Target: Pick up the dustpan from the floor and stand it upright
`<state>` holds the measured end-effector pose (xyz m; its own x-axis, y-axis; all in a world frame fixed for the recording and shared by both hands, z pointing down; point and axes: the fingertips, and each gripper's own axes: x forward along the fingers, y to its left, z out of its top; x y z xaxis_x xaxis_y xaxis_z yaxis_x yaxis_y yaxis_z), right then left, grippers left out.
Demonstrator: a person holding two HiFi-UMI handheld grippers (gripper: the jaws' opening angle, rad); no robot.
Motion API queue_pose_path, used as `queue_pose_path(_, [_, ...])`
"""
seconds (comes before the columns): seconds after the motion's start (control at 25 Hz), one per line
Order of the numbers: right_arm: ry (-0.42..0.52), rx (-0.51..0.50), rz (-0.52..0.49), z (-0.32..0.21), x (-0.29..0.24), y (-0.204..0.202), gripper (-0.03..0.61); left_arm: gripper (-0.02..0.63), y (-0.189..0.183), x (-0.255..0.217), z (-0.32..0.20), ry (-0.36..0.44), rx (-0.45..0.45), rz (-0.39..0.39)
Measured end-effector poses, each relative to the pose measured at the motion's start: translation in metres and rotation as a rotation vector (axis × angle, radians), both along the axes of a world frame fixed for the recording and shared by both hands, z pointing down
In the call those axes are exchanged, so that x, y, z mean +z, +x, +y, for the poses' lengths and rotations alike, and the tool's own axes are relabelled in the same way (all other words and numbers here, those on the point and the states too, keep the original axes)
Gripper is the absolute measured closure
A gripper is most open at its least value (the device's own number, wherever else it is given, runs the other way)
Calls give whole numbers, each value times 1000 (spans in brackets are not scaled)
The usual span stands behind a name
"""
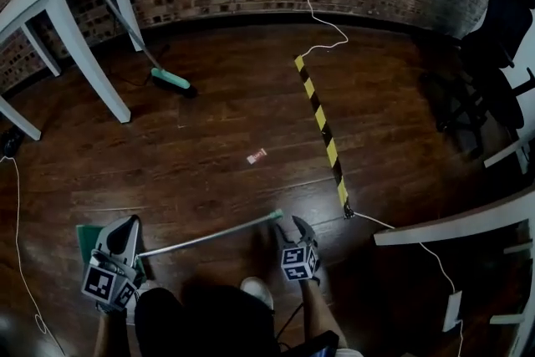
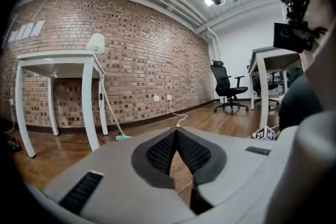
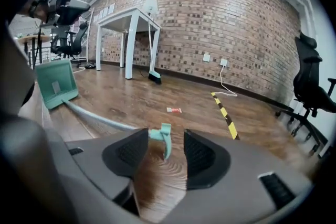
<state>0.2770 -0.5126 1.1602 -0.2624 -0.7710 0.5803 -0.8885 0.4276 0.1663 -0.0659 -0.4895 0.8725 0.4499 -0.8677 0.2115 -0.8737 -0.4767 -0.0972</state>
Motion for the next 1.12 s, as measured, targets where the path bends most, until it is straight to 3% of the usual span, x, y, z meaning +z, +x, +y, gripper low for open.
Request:
queue_pose_path(0.24, [-54,-7,74,-23,66,16,358,614,12,21,-5,8,-12,10])
queue_pose_path(0.4, [-100,1,60,-38,96,10,361,612,12,32,-3,14,-28,-7])
queue_pose_path(0.56, [-142,3,72,-42,110,3,406,612,6,37,9,4,-53,-16])
queue_pose_path(0.68, [-154,23,68,-47,109,4,482,612,3,36,16,1,-67,-22])
queue_pose_path(0.96, [-88,76,45,-64,67,0,503,612,-13,23,21,21,-88,-29])
queue_pose_path(1.12, [12,102,41,-73,9,-5,505,612,-26,9,28,100,-83,-20])
